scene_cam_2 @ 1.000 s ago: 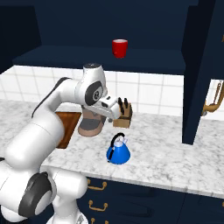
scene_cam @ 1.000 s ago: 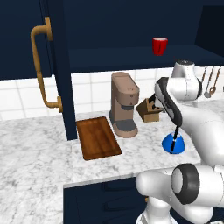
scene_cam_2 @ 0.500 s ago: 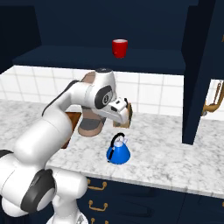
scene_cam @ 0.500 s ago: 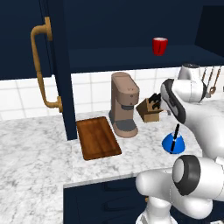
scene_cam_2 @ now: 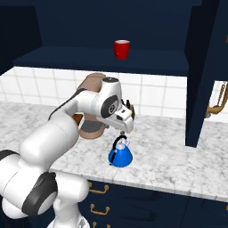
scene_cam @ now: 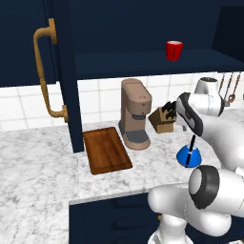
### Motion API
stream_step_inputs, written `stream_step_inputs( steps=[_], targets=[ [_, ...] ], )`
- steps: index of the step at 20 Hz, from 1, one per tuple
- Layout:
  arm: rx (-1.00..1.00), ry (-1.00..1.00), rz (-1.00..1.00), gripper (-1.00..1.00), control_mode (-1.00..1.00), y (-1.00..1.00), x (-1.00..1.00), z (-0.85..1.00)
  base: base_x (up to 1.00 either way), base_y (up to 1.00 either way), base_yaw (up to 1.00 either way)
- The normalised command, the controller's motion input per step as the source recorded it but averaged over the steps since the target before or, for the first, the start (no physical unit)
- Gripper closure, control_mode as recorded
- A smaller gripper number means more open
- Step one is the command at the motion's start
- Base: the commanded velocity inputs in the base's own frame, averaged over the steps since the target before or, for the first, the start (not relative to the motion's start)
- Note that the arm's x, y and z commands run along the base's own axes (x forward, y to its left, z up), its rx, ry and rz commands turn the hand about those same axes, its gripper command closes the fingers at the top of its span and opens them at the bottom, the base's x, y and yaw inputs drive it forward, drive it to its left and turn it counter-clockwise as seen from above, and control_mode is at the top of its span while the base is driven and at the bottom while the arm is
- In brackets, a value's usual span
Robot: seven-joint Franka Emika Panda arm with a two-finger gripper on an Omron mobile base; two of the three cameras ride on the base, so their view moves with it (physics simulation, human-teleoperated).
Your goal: Pick the kettle from the counter and place it on the tray. Then pick the mug from the cabinet and place it on the tray. Then close the cabinet doors.
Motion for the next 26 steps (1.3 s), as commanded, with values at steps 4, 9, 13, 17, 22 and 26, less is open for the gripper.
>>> stream_step_inputs(
  steps=[4, 9, 13, 17, 22, 26],
  targets=[
    [0.0, 0.0, 0.0, -1.0, -1.0, -0.01, 0.0, -0.27, 0.0, 0.0, 0.0],
    [0.0, 0.0, 0.0, -1.0, -1.0, 0.0, 0.0, -0.24, 0.0, 0.0, 0.0],
    [0.0, 0.0, 0.0, -1.0, -1.0, -0.03, 0.02, -0.25, 0.0, 0.0, 0.0],
    [0.0, 0.0, 0.0, -1.0, -1.0, -0.02, 0.04, -0.17, 0.0, 0.0, 0.0],
    [0.0, 0.0, 0.0, -1.0, -1.0, -0.01, 0.03, -0.12, 0.0, 0.0, 0.0],
    [0.0, 0.0, 0.0, -1.0, -1.0, -0.01, 0.06, -0.16, 0.0, 0.0, 0.0]
  ],
)
